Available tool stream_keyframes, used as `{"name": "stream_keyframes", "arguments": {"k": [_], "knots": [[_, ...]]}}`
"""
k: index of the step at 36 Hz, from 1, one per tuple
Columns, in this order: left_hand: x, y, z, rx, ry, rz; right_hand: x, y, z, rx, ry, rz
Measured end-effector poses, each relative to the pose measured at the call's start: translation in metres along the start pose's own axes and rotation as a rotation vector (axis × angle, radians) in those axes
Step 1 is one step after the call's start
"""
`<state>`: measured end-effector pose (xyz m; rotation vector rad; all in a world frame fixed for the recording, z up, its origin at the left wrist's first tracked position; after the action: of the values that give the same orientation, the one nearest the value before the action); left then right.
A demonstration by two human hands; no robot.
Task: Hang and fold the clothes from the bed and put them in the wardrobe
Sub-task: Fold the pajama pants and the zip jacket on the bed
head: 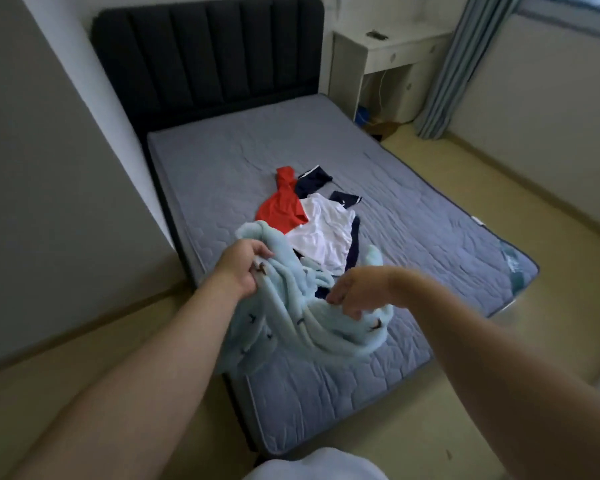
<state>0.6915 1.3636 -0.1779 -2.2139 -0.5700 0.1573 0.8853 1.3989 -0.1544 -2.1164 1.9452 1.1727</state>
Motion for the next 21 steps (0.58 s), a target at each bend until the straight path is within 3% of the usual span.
{"name": "stream_keyframes", "arguments": {"k": [2,4,6,12,17,21], "knots": [[0.012,-0.008,-0.014,0.063,0.143,0.054,-0.021,-0.004,0.006,-0.025,-0.187,-0.020],[0.023,-0.020,-0.025,0.165,0.285,0.039,-0.049,-0.011,0.007,-0.048,-0.412,0.177],[0.024,-0.034,-0.031,0.252,0.318,0.090,-0.065,-0.011,0.007,-0.111,-0.528,0.366],[0.015,-0.076,-0.064,0.495,0.282,0.279,-0.083,0.025,0.014,-0.363,-0.633,0.613],[-0.008,-0.108,-0.098,0.696,0.080,0.497,-0.075,0.042,0.026,-0.338,-0.674,0.450],[-0.020,-0.121,-0.107,0.750,0.057,0.461,-0.056,0.043,0.047,-0.304,-0.611,0.483]]}}
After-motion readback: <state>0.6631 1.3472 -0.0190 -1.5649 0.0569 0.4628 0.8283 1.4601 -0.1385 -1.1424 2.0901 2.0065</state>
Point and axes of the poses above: each hand's wrist, its own z-axis towards the middle knuckle, its own x-axis out of the palm, y = z × x, the point moved 10 cm from there along z, towards the middle knuckle, and after that the axes turned 15 degrees about z, right-handed, at the moved point
